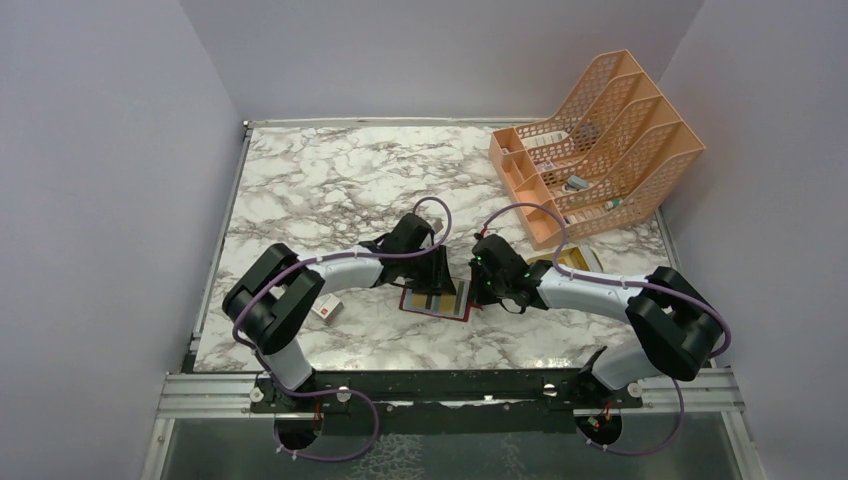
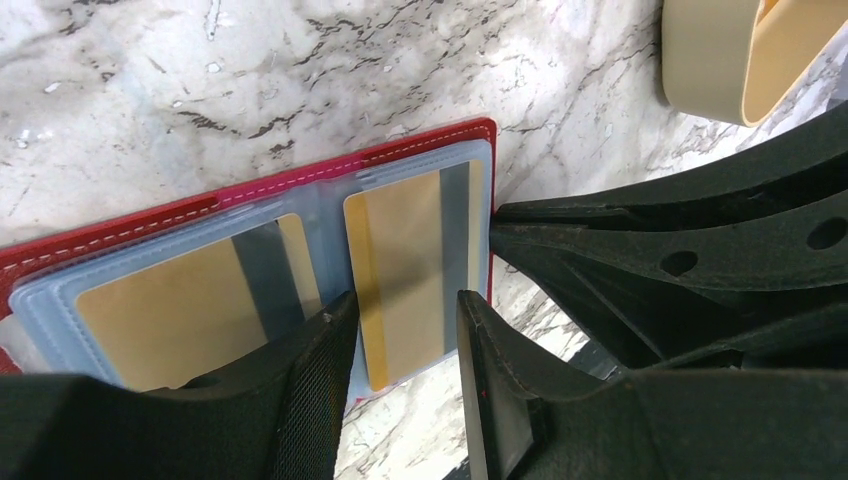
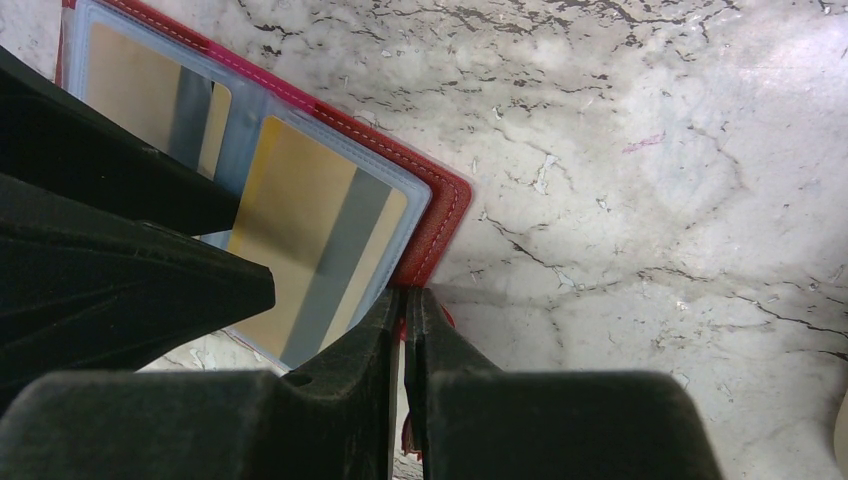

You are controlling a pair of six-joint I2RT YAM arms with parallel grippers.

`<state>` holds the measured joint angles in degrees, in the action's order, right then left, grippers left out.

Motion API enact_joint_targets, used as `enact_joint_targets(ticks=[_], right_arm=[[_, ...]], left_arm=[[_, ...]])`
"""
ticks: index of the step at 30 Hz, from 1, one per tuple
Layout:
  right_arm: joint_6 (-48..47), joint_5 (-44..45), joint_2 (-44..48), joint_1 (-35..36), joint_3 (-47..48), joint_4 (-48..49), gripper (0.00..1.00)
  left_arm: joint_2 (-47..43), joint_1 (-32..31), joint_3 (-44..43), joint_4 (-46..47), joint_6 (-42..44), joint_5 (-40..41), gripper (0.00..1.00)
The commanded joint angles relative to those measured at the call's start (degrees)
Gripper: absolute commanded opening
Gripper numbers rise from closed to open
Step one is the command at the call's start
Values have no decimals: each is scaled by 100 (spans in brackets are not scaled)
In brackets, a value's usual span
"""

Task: Put the credit cards into the card holder
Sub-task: Insert the credit card into the card holder, then turn over the card slot in the card holder.

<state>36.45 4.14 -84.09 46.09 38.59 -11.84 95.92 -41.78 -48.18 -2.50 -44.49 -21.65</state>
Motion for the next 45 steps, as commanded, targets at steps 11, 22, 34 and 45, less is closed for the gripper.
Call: enact_joint_targets(ticks=[11,22,34,45], right_arm=[[-117,172,-112,32,-31,281,6],[119,354,575,31,323,-523,19],[983,-1029,119,41,525,424,20],[1131,-1150,-980,254,1430,85,19]], left_arm=[[-47,-130,78,496,-142,-331,41],[-464,107,-349,-706,176,319,51],[-1060,1341,141,-941,335,-94,53],[-1075,1804,469,-630,266,-699,54]])
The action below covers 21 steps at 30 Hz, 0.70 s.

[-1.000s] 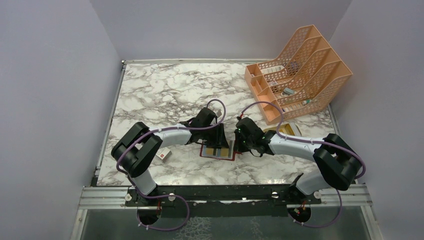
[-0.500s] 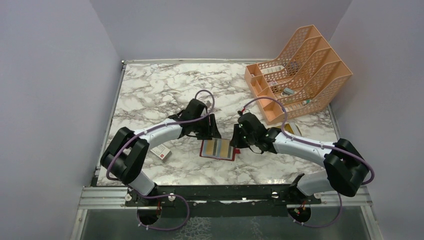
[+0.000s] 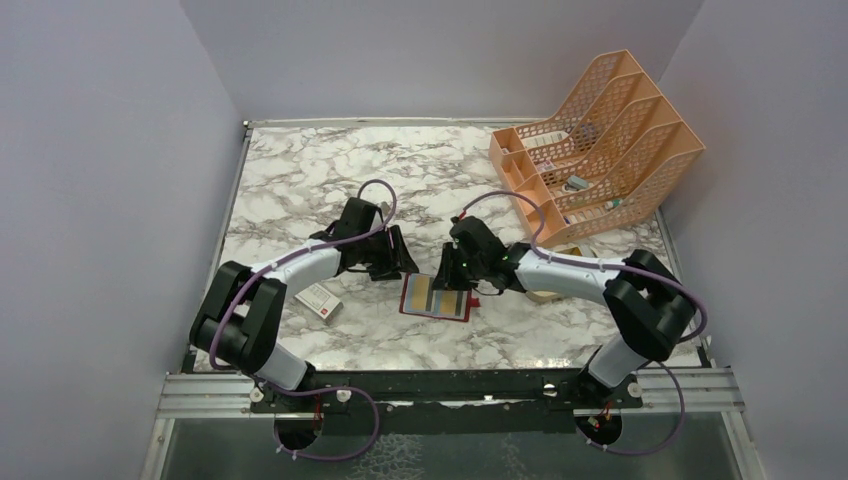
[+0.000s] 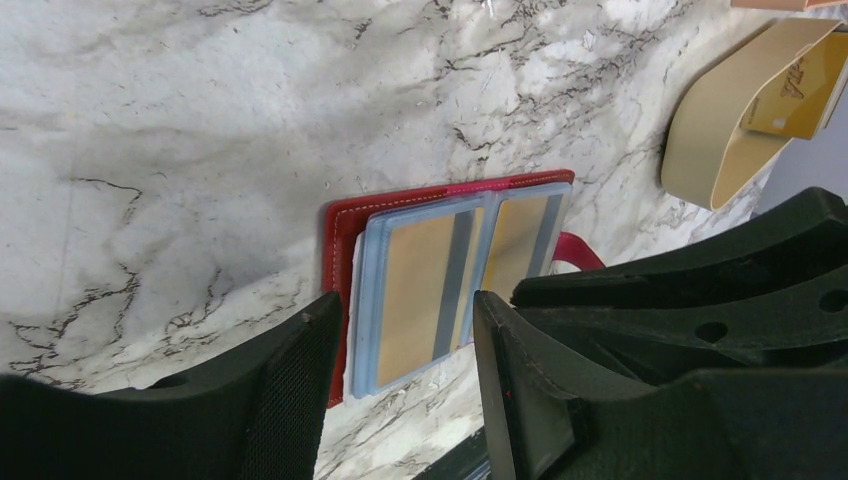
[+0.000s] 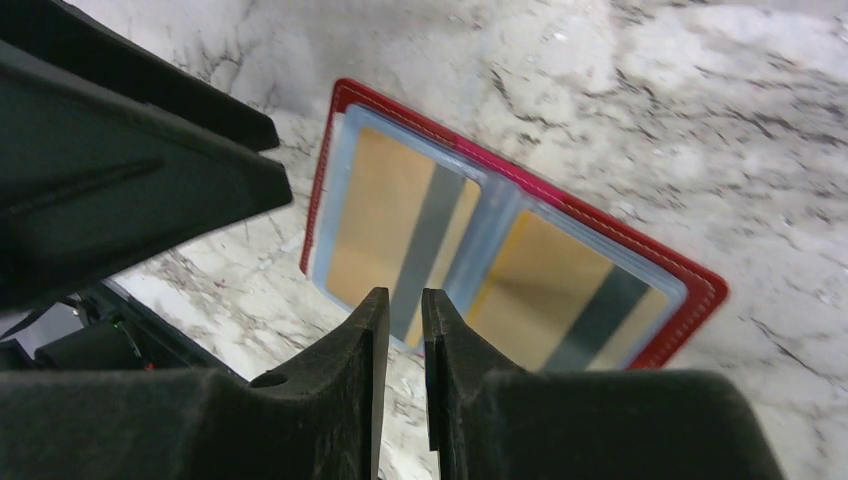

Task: Put the credit cards into the card holder
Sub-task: Turn over the card slot in the card holder.

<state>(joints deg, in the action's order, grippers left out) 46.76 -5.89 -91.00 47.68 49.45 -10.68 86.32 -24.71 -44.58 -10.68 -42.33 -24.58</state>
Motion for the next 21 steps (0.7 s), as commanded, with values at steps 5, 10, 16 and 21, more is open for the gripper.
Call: enact_joint_targets(ticks=[5,10,16,21], right_arm=[[56,19,-561,127,455,-209,16],[27,148,-804,144,460,-361,11],[-27,605,-981,197,469,-670,2],[-11,696,-1040,205,374,-646,1]], left_arm=[[-96,140,166,239,162,-535,54],[-102,126,211,262,215,-571,54],[-130,135,338,567,101,-863,55],[-75,129,407,685,62,-917,56]])
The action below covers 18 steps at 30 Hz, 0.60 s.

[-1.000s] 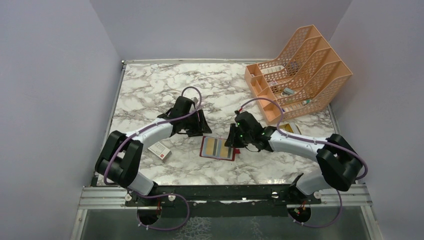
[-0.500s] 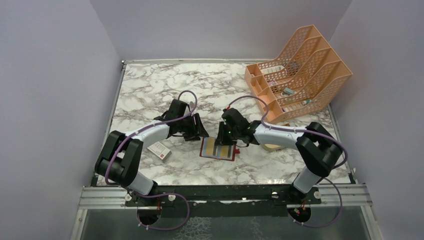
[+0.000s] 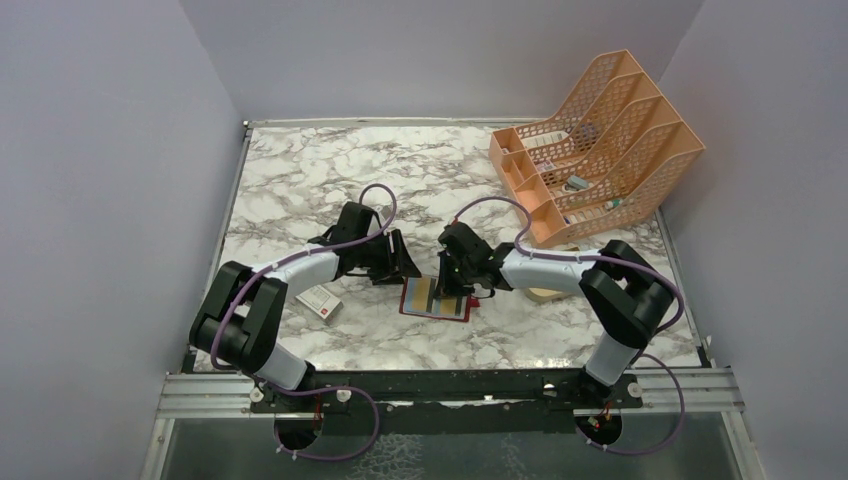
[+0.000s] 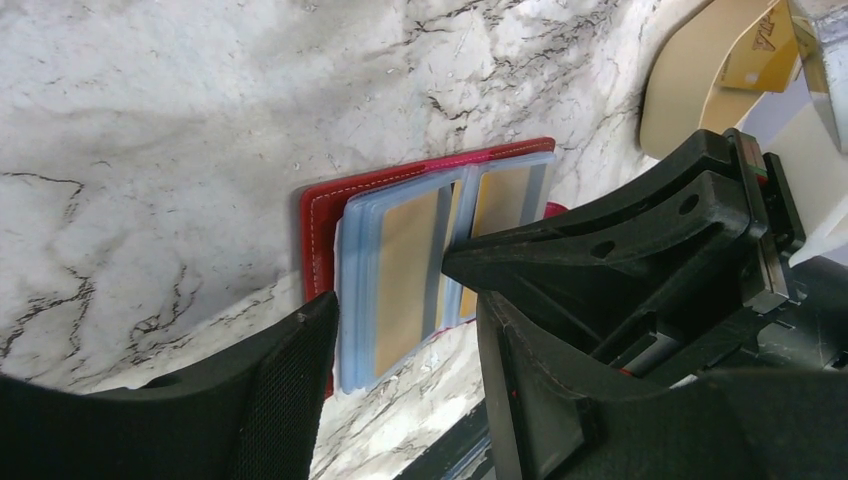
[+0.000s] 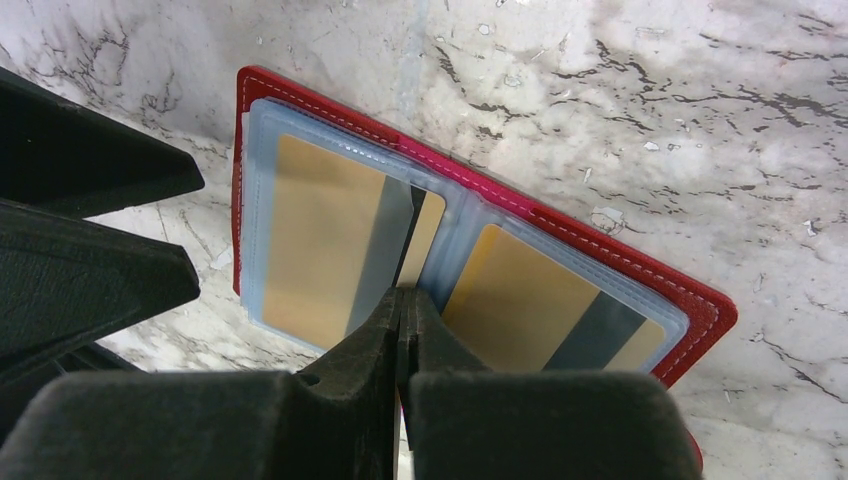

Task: Put the credit cards into the card holder
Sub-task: Turn over the card slot in the card holder.

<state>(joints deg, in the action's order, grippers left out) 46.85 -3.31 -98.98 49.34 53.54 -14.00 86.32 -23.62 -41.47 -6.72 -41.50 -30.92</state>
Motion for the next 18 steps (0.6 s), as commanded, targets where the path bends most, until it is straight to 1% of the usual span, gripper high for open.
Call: enact_joint_targets(ticks=[1,14,18], right_arm=[[-18,430,-238,40,-66,-283,1],[-10,317,-201,39,-226,-84,1],[-18,319,-184,40,-246,-77,1]], left_arm=[[-60,23,122,374,-49,-339,56],[246,24,355,1150,-394,-853,58],[361,8,385,1214,-386,-855,58]])
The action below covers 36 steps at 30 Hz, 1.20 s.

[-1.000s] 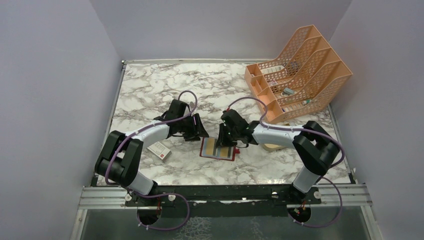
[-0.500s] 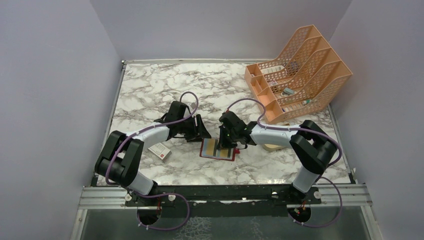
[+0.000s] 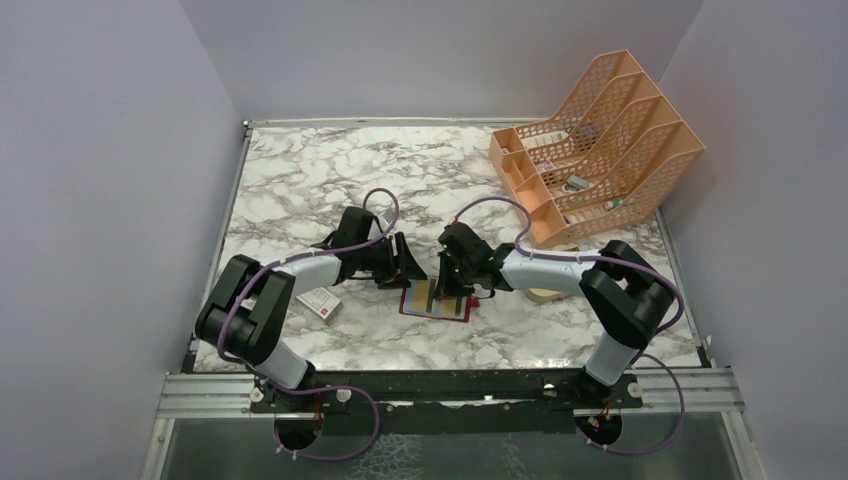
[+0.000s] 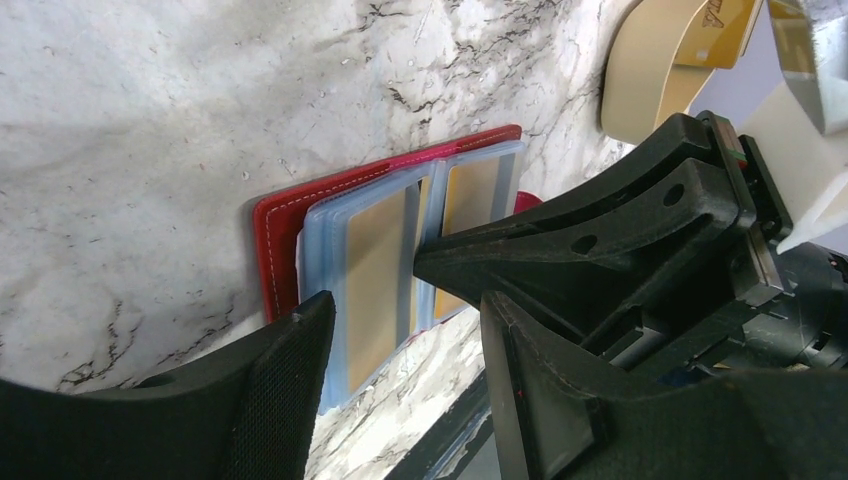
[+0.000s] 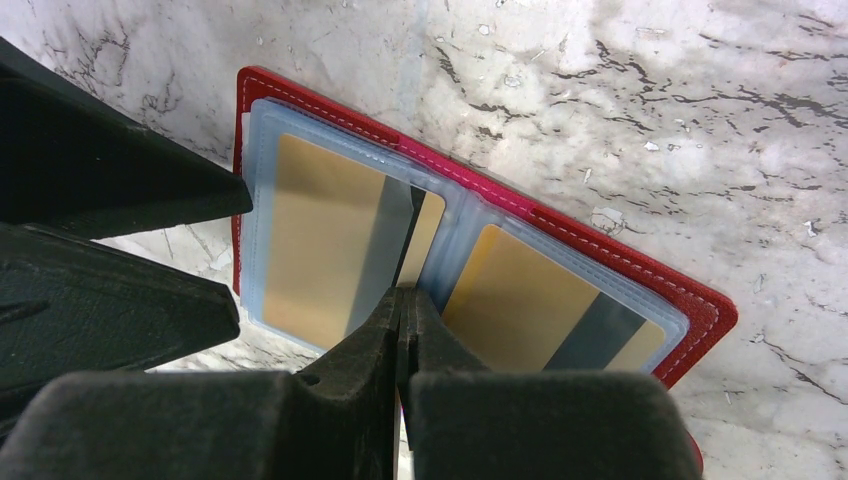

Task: Put the credit cards into the card holder
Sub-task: Turn over the card slot in the card holder.

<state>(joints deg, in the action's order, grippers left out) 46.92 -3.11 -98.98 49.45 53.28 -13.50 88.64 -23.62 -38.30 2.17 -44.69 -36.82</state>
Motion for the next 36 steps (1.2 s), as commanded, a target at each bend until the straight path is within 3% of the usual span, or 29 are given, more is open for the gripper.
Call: enact_joint_targets(ticks=[1,16,36], right_arm=[[-29,308,-176,29,-221,-127,1],[-23,249,-117,29,-236,18,1],[-521,874,1136,29,-512,-114,36]], left_arm=[[159,11,79,334,-71,-272,58],[126,-142,194,668,-364,-417,59],[-24,-528,71,884,-664,-361,59]])
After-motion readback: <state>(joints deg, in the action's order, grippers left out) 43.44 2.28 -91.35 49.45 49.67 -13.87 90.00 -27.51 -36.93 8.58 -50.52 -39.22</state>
